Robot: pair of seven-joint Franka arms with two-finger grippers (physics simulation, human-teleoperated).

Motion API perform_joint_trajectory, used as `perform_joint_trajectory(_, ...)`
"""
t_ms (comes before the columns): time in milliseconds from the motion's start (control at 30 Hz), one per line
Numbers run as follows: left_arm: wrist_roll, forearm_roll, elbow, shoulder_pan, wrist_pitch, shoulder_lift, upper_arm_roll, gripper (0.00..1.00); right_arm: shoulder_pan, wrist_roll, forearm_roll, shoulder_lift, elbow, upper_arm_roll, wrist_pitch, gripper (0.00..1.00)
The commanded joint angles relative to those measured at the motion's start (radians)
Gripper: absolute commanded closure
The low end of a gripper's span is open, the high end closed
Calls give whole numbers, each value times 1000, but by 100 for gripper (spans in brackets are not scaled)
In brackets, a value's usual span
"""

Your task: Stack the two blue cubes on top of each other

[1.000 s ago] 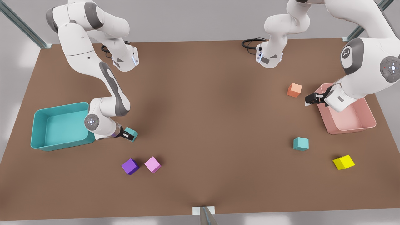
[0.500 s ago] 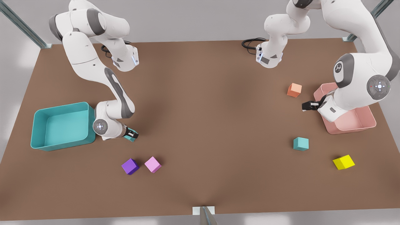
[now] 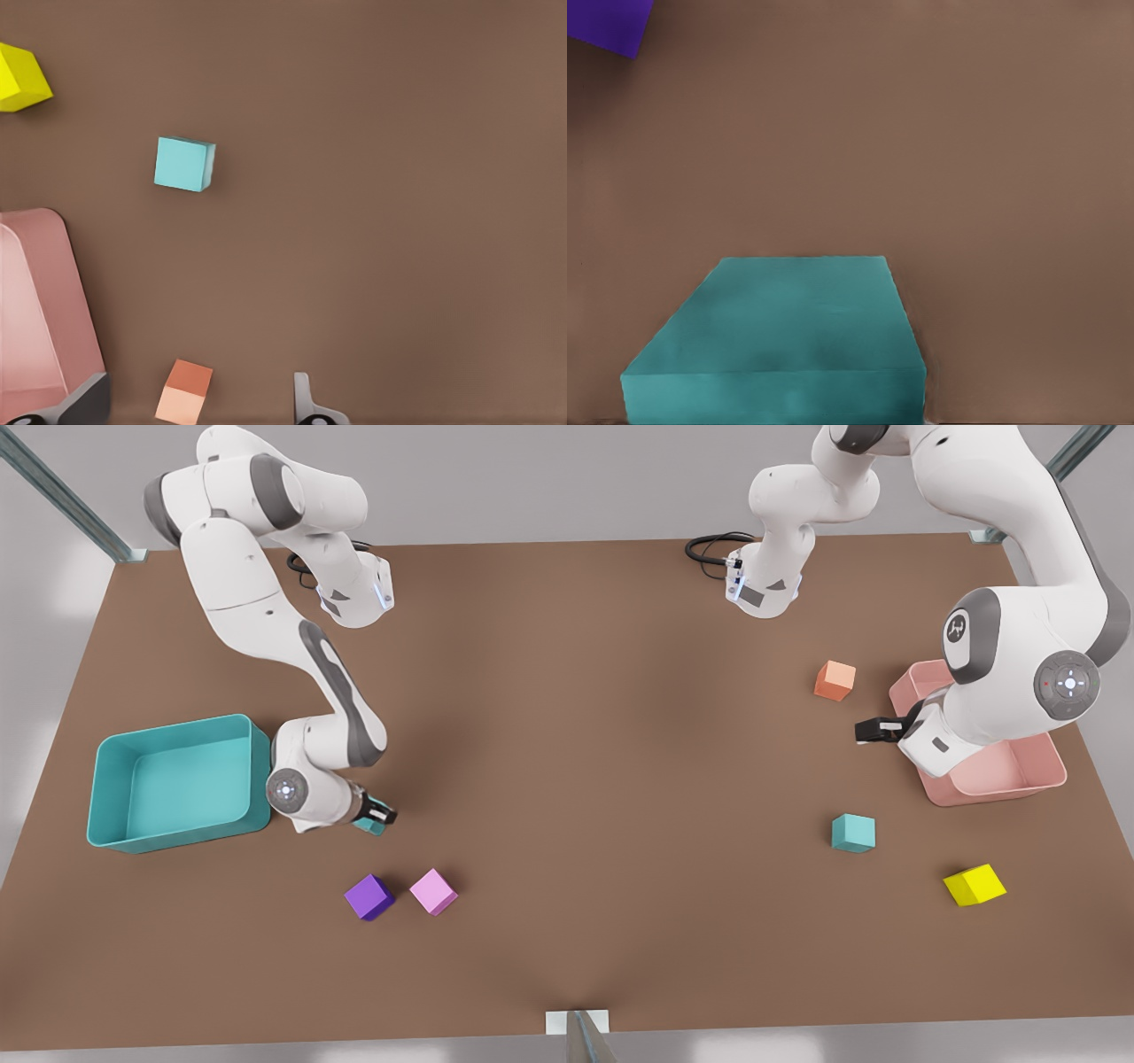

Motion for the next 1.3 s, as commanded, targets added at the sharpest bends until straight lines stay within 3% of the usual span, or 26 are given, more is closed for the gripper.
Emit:
perform_joint_trajectory(0, 3, 1, 0, 6, 2, 2, 1, 0, 2, -33, 60, -7, 42, 30, -78, 43)
perform_joint_trajectory(133, 85, 1, -73, 24, 193, 30, 41, 0, 51, 387, 70, -22, 111, 253, -78, 43)
perform_joint_trajectory(267, 340, -2, -162, 72, 498, 137, 53, 0, 340, 884, 63, 180, 453, 248, -75, 42)
perform_joint_trajectory(333, 345, -5, -162, 75, 564, 196, 53, 0, 461, 1010, 55, 318, 632, 231, -75, 42)
perform_joint_trajectory(433, 407, -5, -162, 92, 604, 256, 52, 0, 637, 1052, 53, 442, 783, 84, -73, 41)
perform_joint_trajectory(567, 469, -7, -161, 87, 638, 322, 53, 0, 727, 1067, 53, 514, 847, -3, -64, 41)
perform_joint_trajectory(600, 469, -10, -161, 87, 639, 329, 52, 0, 727, 1066, 53, 519, 850, -3, -61, 38)
perform_joint_trajectory(633, 469, -8, -161, 87, 653, 340, 52, 0, 727, 1066, 52, 525, 856, -8, -58, 0)
perform_joint_trajectory(867, 469, -39, -161, 93, 719, 412, 52, 0, 722, 1053, 57, 487, 864, -8, -78, 0)
perform_joint_trajectory(1000, 469, -39, -161, 93, 760, 444, 52, 0, 639, 1007, 58, 389, 863, -3, -224, 0)
perform_joint_trajectory(1133, 469, -40, -159, 93, 806, 481, 52, 0, 371, 511, -6, 286, 850, -10, -570, 0)
perform_joint_trajectory(1267, 469, -40, -161, 95, 805, 504, 52, 0, 72, 86, -126, 298, 804, -45, -625, 0)
